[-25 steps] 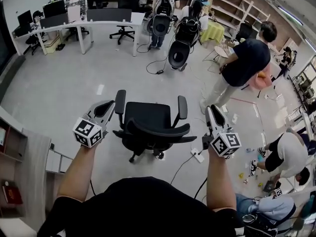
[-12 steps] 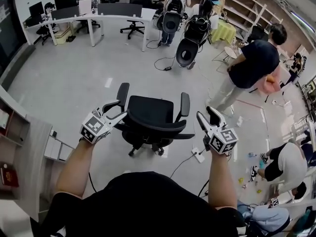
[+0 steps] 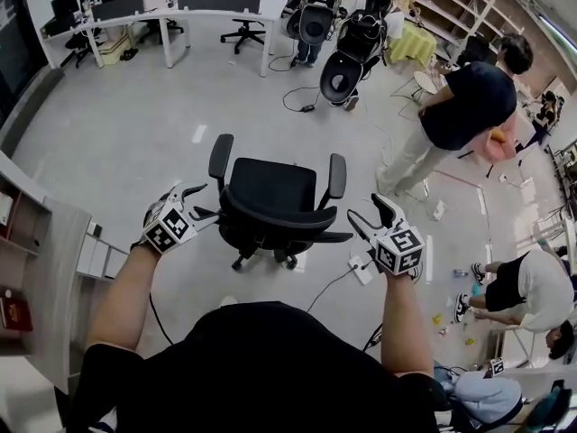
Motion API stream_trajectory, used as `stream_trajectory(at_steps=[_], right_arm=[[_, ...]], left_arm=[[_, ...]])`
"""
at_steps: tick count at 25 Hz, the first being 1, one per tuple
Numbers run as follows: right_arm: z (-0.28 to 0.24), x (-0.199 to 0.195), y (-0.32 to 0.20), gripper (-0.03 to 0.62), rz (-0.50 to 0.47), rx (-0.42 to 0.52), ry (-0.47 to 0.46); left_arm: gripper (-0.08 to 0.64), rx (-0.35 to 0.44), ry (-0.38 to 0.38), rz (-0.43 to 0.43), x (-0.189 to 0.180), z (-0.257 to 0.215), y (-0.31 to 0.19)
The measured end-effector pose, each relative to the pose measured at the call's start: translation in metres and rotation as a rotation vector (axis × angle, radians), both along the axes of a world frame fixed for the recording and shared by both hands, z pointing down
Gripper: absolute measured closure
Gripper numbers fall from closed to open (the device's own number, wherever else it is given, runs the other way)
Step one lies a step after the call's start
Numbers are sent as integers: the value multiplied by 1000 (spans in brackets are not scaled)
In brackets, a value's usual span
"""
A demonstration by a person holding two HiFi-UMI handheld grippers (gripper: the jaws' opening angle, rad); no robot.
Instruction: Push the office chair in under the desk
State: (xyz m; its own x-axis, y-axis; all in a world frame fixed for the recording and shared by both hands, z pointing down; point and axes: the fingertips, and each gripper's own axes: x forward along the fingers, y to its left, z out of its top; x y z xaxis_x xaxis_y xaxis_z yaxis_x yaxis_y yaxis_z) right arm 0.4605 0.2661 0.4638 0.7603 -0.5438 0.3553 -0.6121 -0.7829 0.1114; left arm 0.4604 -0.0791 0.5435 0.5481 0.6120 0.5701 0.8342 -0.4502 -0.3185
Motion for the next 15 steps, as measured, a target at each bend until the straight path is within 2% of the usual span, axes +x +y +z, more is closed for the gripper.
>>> stream_trajectory(at_steps=[7,10,15], right_arm=[[48,-7,-2,255,-50,-107,-82],[65,-5,-4,249,-60,-127,-116],[93,-9,-3,239,-97,-220,-159]], left_arm=[[222,152,-69,32,-2,52,-8],[219,252,-83,52,0,78,-16],[201,393,-121,111,2,120,-15]])
